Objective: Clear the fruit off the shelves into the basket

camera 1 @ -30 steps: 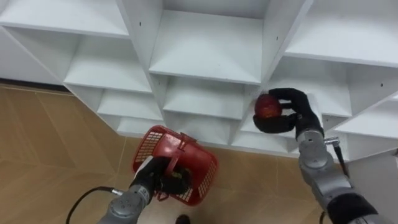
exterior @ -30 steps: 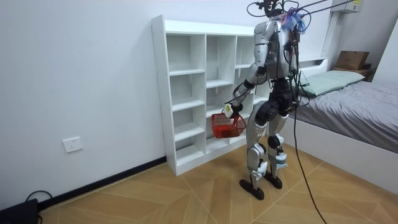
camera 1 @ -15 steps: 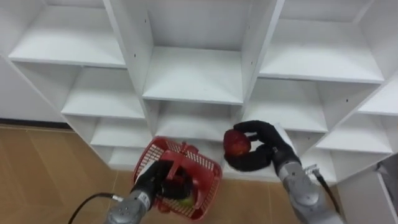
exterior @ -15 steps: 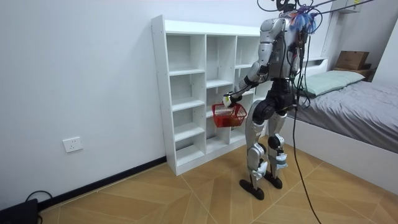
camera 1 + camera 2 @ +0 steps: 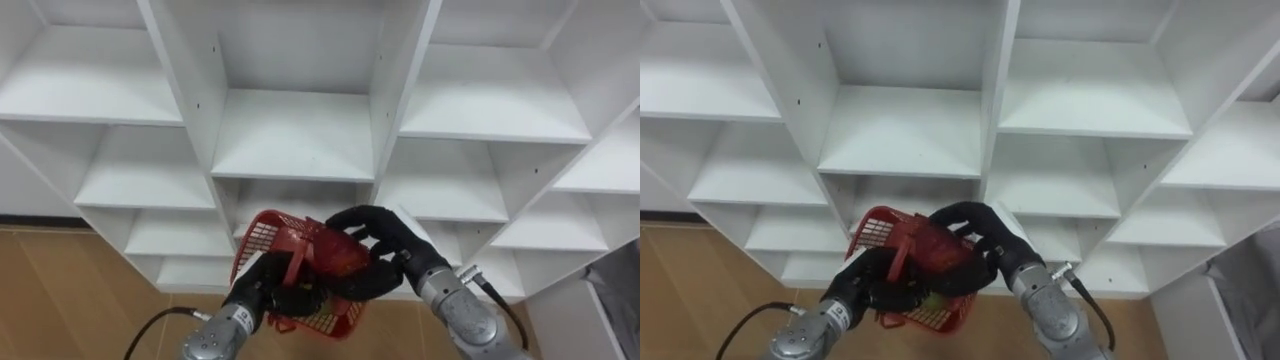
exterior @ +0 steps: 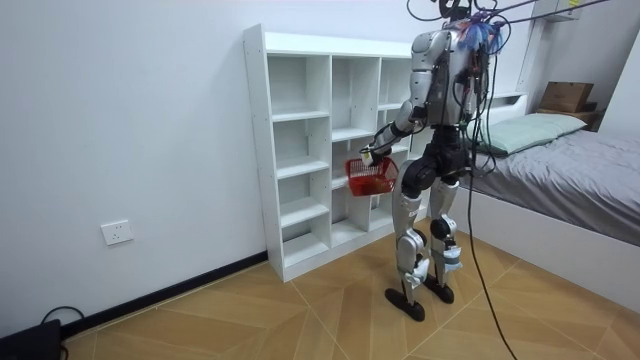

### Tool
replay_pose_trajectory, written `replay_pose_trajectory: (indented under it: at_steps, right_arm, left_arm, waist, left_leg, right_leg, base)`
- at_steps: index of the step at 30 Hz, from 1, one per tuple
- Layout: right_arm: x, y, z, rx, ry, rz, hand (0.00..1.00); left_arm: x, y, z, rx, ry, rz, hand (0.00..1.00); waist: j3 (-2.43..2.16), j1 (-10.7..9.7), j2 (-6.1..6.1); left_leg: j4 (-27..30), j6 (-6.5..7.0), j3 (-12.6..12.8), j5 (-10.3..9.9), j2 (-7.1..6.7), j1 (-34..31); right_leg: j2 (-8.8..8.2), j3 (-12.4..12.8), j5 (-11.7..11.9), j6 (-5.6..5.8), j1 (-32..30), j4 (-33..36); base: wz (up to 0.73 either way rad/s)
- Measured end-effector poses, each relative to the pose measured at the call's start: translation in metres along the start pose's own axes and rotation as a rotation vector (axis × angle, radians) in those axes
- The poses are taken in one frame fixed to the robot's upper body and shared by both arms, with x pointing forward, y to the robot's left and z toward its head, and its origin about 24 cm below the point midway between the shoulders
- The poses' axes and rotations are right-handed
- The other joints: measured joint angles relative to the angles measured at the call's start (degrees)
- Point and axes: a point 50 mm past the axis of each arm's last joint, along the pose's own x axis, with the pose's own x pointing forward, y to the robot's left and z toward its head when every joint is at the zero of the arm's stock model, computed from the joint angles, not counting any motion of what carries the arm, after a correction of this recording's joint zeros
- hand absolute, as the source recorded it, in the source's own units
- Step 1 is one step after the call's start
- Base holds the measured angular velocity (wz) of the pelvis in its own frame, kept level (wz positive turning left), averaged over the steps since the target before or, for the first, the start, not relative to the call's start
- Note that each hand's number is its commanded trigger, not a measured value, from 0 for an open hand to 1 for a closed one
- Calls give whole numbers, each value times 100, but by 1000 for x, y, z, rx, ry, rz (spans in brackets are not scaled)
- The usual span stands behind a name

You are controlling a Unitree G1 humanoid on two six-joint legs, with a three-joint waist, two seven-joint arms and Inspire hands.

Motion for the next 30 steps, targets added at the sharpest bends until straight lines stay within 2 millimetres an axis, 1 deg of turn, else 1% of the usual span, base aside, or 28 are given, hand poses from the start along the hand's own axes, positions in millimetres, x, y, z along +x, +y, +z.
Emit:
replay_pose_trajectory:
  at_steps: [4,6,8,11,18,23,27,30]
  right_arm:
    - [1,1,2,2,-6,5,100]
    - [2,1,2,3,-8,3,100]
    - [2,1,3,5,-10,-1,100]
    - [2,1,3,5,-10,0,100]
    - [2,2,3,6,-11,1,100]
    - [2,2,3,5,-10,-2,100]
    - [2,2,3,10,-11,-12,100]
    - [2,2,3,9,-9,-12,100]
  left_arm:
    - [0,1,4,4,-18,7,100]
    - [0,1,6,9,-24,9,100]
    - [0,1,7,14,-30,18,100]
    - [1,2,8,15,-33,23,100]
    - [1,2,9,15,-34,23,100]
    - [1,2,10,15,-39,27,100]
    - [1,2,12,16,-48,37,100]
    - [1,2,12,31,-48,37,100]
  waist:
    - [12,6,7]
    - [43,9,0]
    - [89,22,1]
    - [100,20,17]
    - [99,18,20]
    - [96,5,44]
    - [83,7,77]
    - [60,15,115]
  left_leg:
    - [-1,-5,-3,-9,7,8]
    - [0,-8,-4,-15,13,8]
    - [8,-10,-5,-19,16,3]
    - [9,-10,-5,-21,16,-1]
    - [8,-15,-5,-25,19,-4]
    - [20,-16,-10,-26,24,-5]
    - [47,-15,-10,-26,26,0]
    - [60,-15,-10,-26,27,1]
  right_leg:
    - [17,54,1,-1,0,2]
    - [25,66,1,-3,-1,3]
    - [32,88,3,-5,-8,2]
    - [35,99,3,-5,-13,0]
    - [38,110,3,-5,-13,0]
    - [42,109,5,-9,-10,15]
    - [42,109,9,-15,4,25]
    - [42,110,15,-23,6,31]
  base:
    - [-3]
    - [0]
    - [0]
    - [0]
    - [0]
    - [0]
    - [0]
    - [0]
